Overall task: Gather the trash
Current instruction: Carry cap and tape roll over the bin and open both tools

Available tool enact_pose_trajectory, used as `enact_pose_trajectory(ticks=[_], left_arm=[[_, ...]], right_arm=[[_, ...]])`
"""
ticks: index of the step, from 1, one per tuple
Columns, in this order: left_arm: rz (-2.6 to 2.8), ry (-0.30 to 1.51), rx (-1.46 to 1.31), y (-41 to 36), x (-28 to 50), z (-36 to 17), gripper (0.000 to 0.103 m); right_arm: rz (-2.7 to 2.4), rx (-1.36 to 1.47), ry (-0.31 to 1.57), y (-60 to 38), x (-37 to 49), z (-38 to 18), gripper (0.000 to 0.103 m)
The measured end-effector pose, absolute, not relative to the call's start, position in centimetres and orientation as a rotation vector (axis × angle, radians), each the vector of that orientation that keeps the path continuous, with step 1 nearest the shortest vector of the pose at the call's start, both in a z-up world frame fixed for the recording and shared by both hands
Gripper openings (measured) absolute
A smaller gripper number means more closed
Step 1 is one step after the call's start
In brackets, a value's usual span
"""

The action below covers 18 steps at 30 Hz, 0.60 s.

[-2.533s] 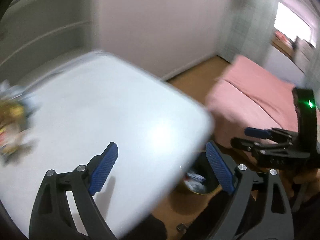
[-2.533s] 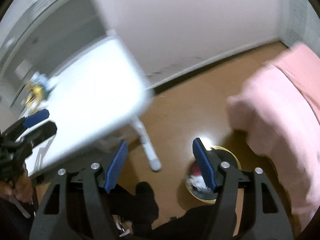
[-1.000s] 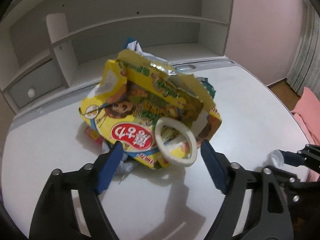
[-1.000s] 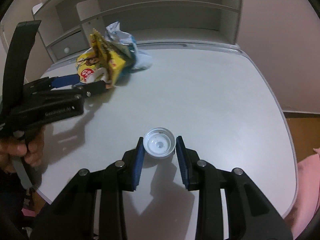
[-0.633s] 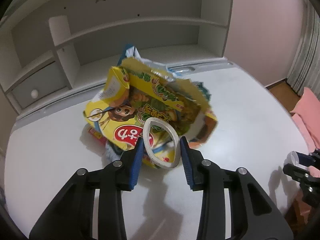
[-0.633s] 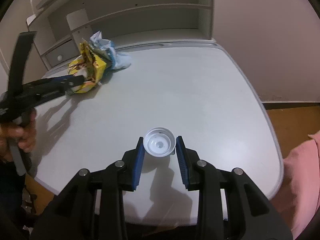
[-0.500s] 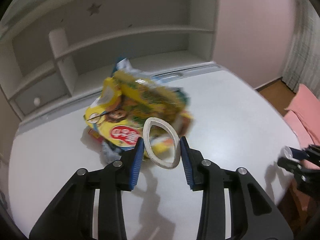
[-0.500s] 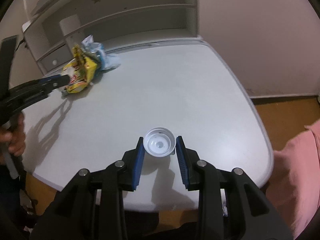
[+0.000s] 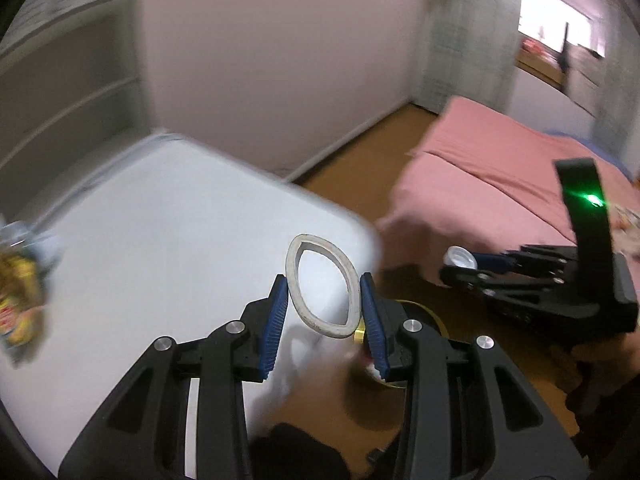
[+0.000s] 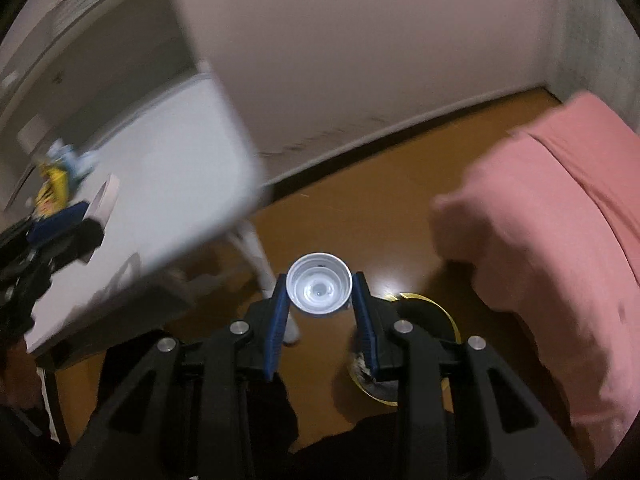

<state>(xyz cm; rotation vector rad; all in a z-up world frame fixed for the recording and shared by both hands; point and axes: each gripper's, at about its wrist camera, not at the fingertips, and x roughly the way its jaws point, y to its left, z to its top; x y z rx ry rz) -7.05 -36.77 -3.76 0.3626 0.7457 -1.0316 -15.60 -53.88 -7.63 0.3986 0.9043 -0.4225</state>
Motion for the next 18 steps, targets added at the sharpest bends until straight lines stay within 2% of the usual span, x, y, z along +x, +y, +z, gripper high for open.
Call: enact_pose_trajectory(ticks=[7, 18], left_arm=[[-1.172, 0.806, 0.430, -43.1, -11.2, -7.3, 0.036], [-1.223, 0.868, 0.483, -47.0, -13.7, -10.3, 0.036]], right_arm=[[-0.544, 0.519, 0.975, -58.6, -21.4, -11.5, 0.032], [-0.570, 0.581, 0.979, -60.1, -24.2, -13.4, 0.032]])
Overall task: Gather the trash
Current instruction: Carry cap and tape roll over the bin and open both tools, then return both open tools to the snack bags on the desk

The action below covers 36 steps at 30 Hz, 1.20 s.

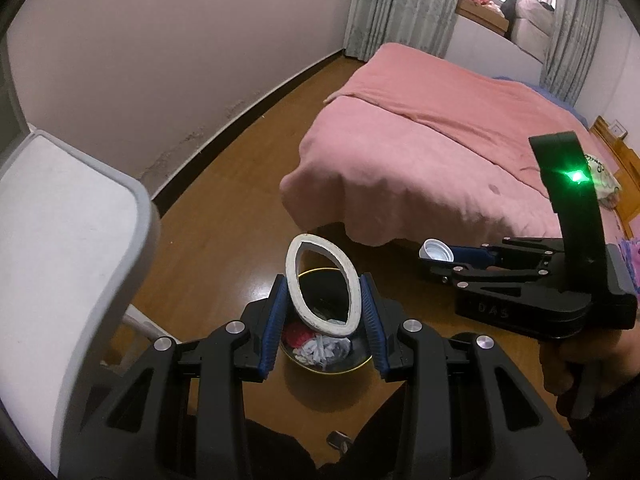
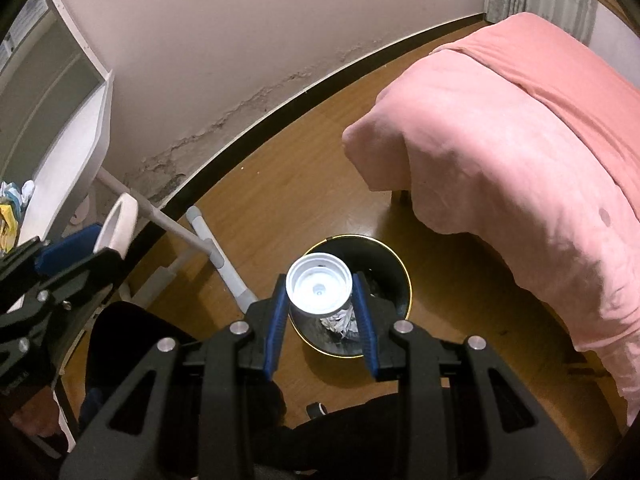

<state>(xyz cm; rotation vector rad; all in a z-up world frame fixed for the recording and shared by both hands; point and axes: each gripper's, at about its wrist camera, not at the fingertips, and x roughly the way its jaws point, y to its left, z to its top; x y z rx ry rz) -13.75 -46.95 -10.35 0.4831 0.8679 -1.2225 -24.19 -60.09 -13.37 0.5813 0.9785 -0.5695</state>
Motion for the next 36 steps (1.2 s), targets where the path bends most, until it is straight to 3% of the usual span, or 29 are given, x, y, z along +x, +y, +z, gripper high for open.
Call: enact_pose_trajectory(ticks=[4, 7, 21, 23, 25, 32, 36], left_arm=[[-1.223, 0.879, 0.493, -47.8, -13.6, -10.9, 0.036], [-1.220, 0.889, 0.497, -48.4, -13.5, -11.3, 0.036], [-1.287, 0.923, 0.526, -50.5, -14.5, -13.1, 0.037], [-1.306, 0.913, 0.516, -51.2, -14.7, -13.3, 0.041], [-1.303, 0.902, 0.509, -51.9, -14.8, -13.5, 0.063], [-1.281, 0.903, 0.496, -51.8, -14.7, -13.1, 0.067], [-1.241, 0.858, 0.483, -49.5, -14.1, -11.3, 0.079]], right_arm=[[-0.573, 0.587, 0.969, -60.5, -24.2, -13.4, 0.034], [-0.590, 0.586, 0.956, -60.9, -24.2, -13.2, 0.055], [-0.625, 0.623, 0.926, -62.4, -25.5, -12.9, 0.059], [-0.639, 0.629, 0.915, -62.7, -26.0, -12.6, 0.059], [-0.650, 0.633, 0.906, -62.8, -26.6, -12.3, 0.059], [-0.677, 0.631, 0.893, -62.7, -28.0, -11.1, 0.059], [-0.641, 0.601, 0.897, -61.5, -26.6, -10.4, 0.059]])
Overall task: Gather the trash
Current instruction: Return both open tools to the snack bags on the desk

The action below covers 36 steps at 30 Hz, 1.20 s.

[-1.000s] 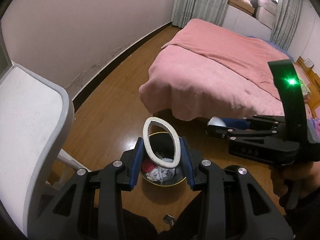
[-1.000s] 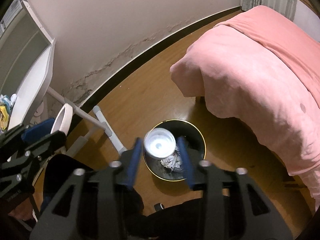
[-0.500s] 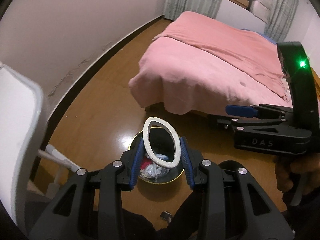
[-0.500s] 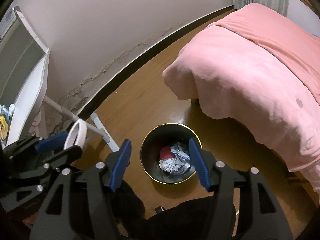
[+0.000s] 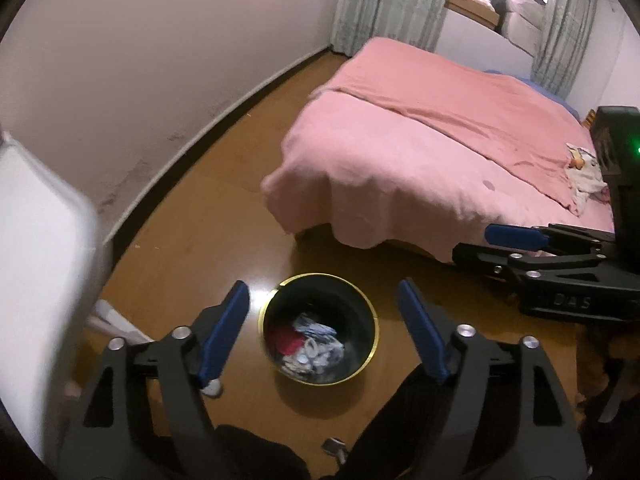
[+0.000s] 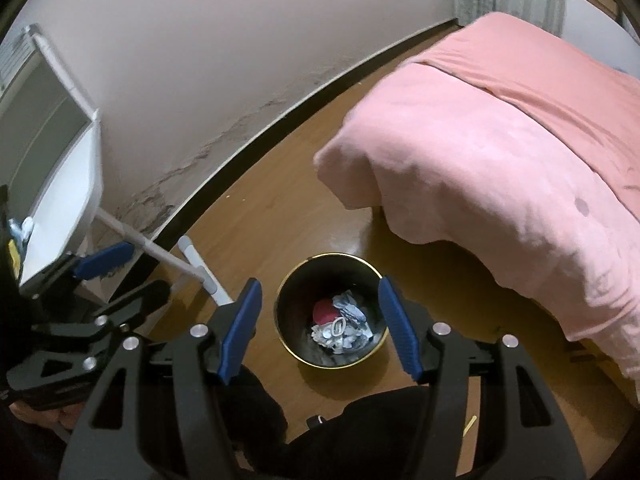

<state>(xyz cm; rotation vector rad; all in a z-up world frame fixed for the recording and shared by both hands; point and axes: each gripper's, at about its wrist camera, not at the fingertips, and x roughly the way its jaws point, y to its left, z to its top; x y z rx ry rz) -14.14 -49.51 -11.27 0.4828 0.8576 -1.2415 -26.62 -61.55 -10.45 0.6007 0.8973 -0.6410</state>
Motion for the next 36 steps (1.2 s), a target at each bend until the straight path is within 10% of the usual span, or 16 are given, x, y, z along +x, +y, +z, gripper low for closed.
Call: enact_pose_trajectory(ticks=[36], left_arm=[[-0.244, 0.838, 0.011, 0.8, 2.3, -5.0, 0.089]], right_arm=[[0.244, 0.269, 0.942, -25.6, 18.3, -4.8, 0.050]])
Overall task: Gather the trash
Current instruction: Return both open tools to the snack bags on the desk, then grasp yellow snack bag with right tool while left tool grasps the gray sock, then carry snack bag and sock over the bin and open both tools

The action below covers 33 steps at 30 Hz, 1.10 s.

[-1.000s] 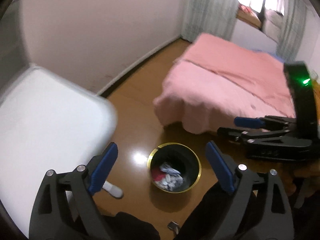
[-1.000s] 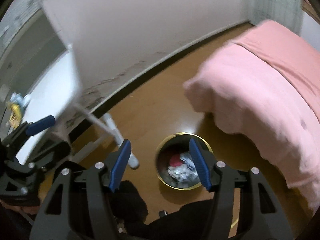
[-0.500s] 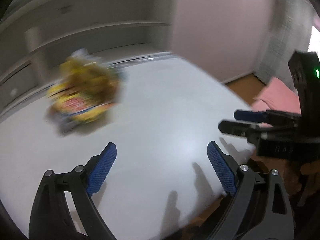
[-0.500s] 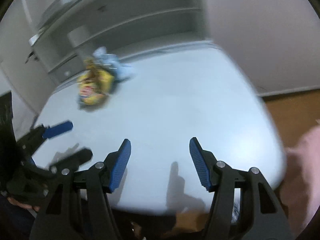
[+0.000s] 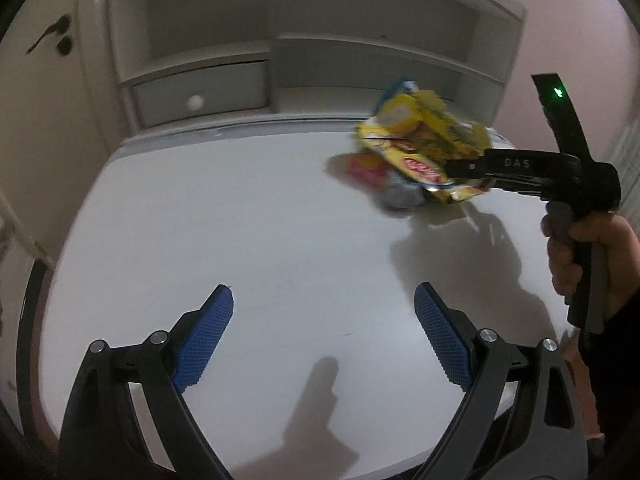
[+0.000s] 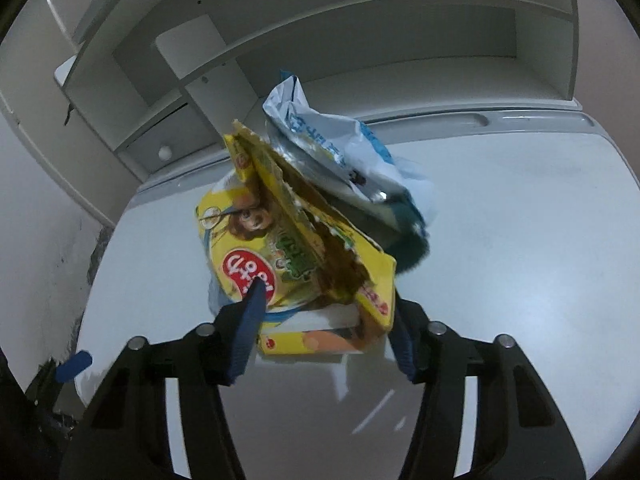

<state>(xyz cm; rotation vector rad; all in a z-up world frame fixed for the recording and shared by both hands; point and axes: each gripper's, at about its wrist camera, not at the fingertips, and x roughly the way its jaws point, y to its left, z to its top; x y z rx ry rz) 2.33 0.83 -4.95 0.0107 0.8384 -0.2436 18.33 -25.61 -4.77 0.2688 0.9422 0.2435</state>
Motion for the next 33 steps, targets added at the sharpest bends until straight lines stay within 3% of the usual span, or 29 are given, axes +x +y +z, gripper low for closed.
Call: enact_pose_trajectory(ticks=[4, 18, 26, 29, 31, 33], left_arm=[[-0.229, 0.853, 0.001, 2.2, 2.8, -5.5, 0.089], [-0.349, 0.850, 0.063, -2.9, 7.3, -6.4, 0.089], [-0.402, 0.876, 0.095, -7.9, 11.8, -7.5, 0.085], [-0.400, 0.890, 0.081, -8.6, 12.6, -7.5, 0.058], [-0.398, 0.913, 0.085, -9.1, 12.7, -7.7, 0.023], [-0.375, 0.901, 0.102, -9.5, 12.2, -7.3, 0.011]], right_arm=[[0.223, 0.288, 0.959, -25.1, 18.8, -5.0, 0.011], [0.184, 0.274, 0.744, -27.7, 11.5, 3.5, 0.008], [0.044, 0.327, 0.745, -34.6, 6.1, 3.2, 0.008], [-0.008, 0.364, 0.751, -37.3, 3.5, 2.1, 0.008], [-0.036, 0.382, 0.753, -38.8, 1.9, 1.4, 0.008], [-0.077, 0.396, 0.754, -40.7, 0.0, 0.8, 0.008]])
